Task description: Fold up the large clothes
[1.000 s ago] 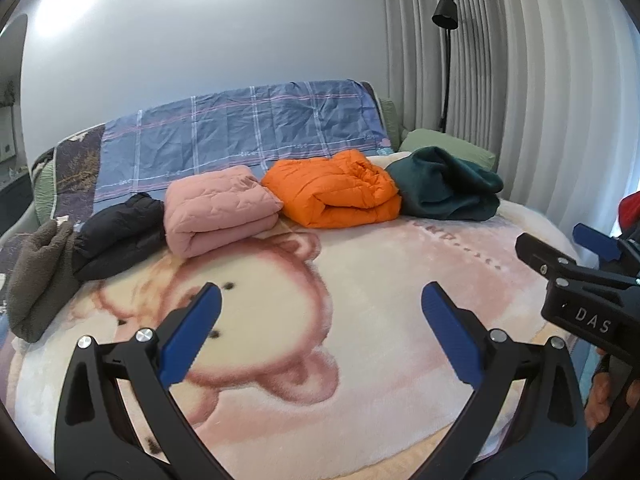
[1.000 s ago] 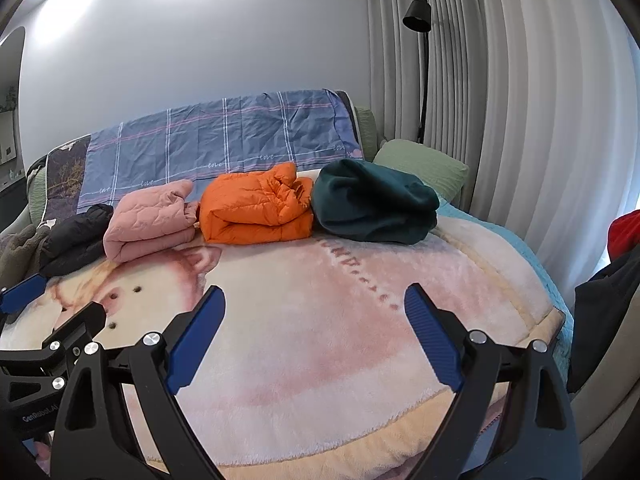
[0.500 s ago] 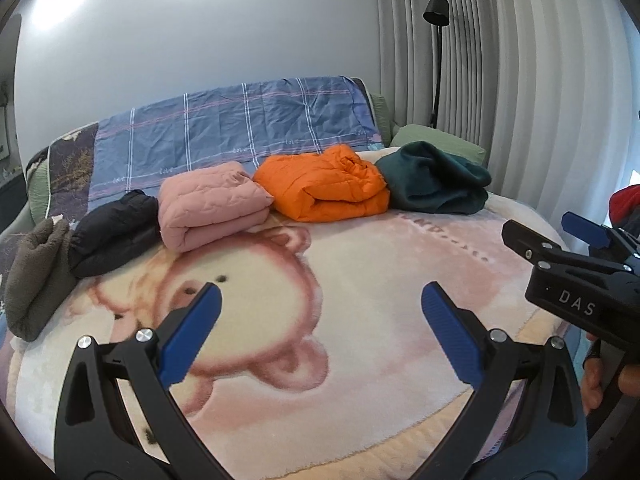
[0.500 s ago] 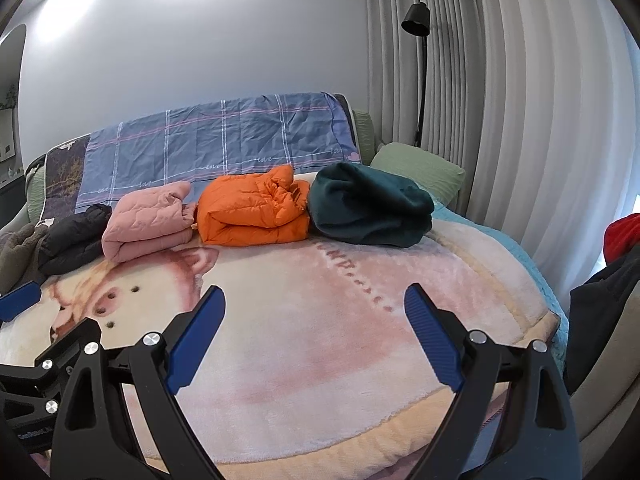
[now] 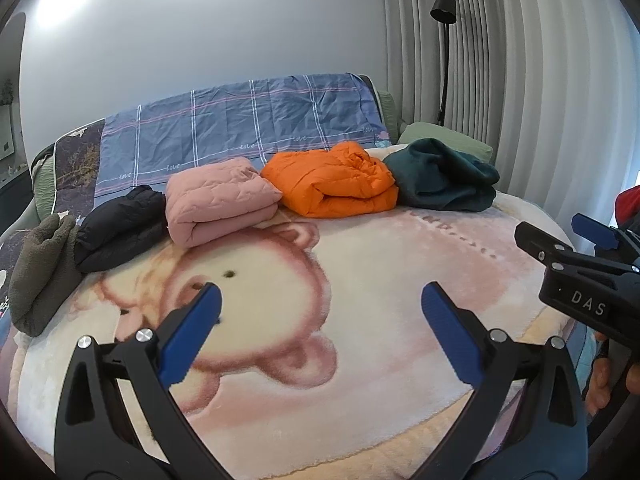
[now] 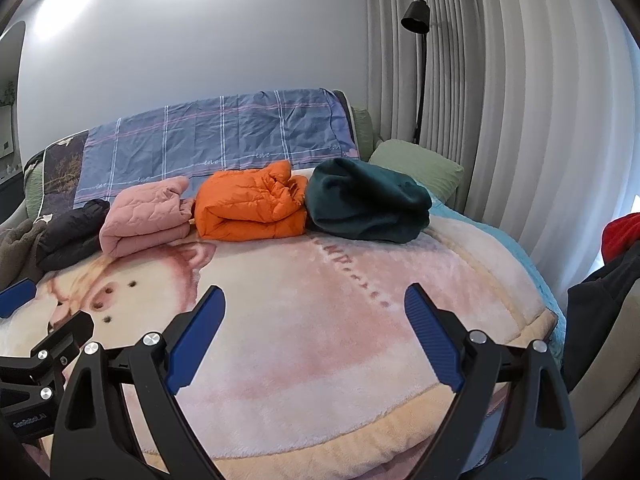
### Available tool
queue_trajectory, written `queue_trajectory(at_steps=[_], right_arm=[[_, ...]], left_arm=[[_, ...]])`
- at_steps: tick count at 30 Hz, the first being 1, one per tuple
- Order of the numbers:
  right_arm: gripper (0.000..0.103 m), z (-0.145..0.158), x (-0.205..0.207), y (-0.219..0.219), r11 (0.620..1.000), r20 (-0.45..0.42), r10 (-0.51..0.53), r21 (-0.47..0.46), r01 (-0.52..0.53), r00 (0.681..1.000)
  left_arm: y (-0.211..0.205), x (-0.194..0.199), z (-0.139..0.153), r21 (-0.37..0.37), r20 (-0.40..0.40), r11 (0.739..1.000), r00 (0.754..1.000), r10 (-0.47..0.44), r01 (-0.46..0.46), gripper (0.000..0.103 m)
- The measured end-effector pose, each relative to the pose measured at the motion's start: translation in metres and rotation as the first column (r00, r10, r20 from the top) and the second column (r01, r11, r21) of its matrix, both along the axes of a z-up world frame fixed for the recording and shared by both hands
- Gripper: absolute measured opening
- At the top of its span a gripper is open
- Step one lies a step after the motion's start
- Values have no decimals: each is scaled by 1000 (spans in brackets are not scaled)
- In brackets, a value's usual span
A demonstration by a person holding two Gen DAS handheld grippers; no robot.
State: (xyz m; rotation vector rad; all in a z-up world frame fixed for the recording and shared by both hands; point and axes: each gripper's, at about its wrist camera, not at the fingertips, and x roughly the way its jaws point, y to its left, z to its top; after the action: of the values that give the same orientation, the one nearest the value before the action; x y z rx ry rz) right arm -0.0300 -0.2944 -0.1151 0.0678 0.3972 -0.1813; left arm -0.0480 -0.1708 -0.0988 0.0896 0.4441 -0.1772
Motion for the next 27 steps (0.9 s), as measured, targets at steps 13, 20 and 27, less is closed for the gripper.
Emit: queue_trajectory(at_steps=[13,20,27], right_arm=[[91,-4,5,2,1000,-16,12,-4,-12,1000],[91,-6,6,3,1000,-20,11,-10,-11,1000],[91,-8,6,5,1000,-23,11,-17,-11,1000]], left_arm=[[4,2,-6,-2,-13,1000,1000,9,-9,101],[5,4,-9,1,-25,1000,1000,17,-17,101],[7,6,-13,0,-36,1000,999,19,-19,101]])
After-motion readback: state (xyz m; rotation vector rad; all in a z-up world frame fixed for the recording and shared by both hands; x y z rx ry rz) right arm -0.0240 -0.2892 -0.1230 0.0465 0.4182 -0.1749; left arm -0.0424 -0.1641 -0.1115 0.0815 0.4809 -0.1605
